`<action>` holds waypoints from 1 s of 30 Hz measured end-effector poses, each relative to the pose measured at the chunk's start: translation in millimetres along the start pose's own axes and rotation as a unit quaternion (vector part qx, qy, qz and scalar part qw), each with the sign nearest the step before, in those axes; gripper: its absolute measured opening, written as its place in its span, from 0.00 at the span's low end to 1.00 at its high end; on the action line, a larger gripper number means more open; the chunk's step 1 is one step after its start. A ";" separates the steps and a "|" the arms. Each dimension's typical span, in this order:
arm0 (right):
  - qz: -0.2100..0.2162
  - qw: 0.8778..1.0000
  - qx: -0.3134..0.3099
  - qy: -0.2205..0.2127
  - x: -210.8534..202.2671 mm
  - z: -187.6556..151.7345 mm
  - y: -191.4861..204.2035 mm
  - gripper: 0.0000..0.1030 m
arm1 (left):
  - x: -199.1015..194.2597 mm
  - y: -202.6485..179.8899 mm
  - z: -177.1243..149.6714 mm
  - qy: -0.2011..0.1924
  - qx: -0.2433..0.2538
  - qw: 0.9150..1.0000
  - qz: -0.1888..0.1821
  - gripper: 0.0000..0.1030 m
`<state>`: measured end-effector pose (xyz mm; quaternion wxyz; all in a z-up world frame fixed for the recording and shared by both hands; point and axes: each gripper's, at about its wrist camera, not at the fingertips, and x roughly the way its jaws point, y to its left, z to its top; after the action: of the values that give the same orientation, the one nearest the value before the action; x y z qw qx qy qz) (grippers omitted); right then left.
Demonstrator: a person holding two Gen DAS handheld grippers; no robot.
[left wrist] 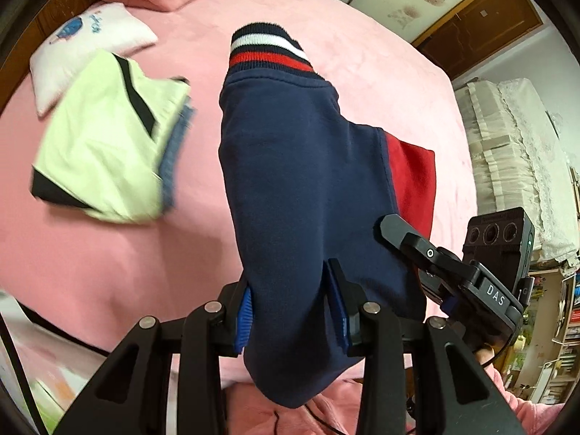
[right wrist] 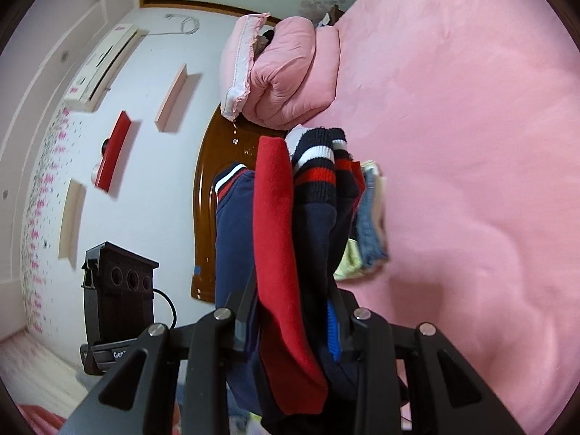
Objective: Fold large clothes
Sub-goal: 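Carry the held jacket bundle with both tools to the folded clothes stack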
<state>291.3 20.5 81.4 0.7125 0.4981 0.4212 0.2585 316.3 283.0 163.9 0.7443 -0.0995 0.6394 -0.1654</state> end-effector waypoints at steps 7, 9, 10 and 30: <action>0.040 0.999 0.016 0.010 129.7 27.6 37.3 0.28 | -41.7 115.2 70.7 -0.055 -0.019 0.998 0.034 0.34; 0.045 0.999 0.008 0.022 166.0 35.4 48.0 0.28 | -47.9 140.7 84.4 -0.065 -0.029 0.996 0.049 0.34; 0.045 0.999 0.002 0.029 185.4 38.9 53.5 0.28 | -49.7 156.5 92.8 -0.070 -0.034 0.995 0.060 0.34; -0.189 0.978 -0.084 0.040 386.3 21.5 -50.1 0.39 | 129.8 328.0 130.1 -0.049 -0.103 0.992 0.060 0.33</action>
<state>504.8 295.8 -94.3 0.7703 0.3370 0.5127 0.1739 499.9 529.8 -52.2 0.7688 -0.1452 0.6209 -0.0489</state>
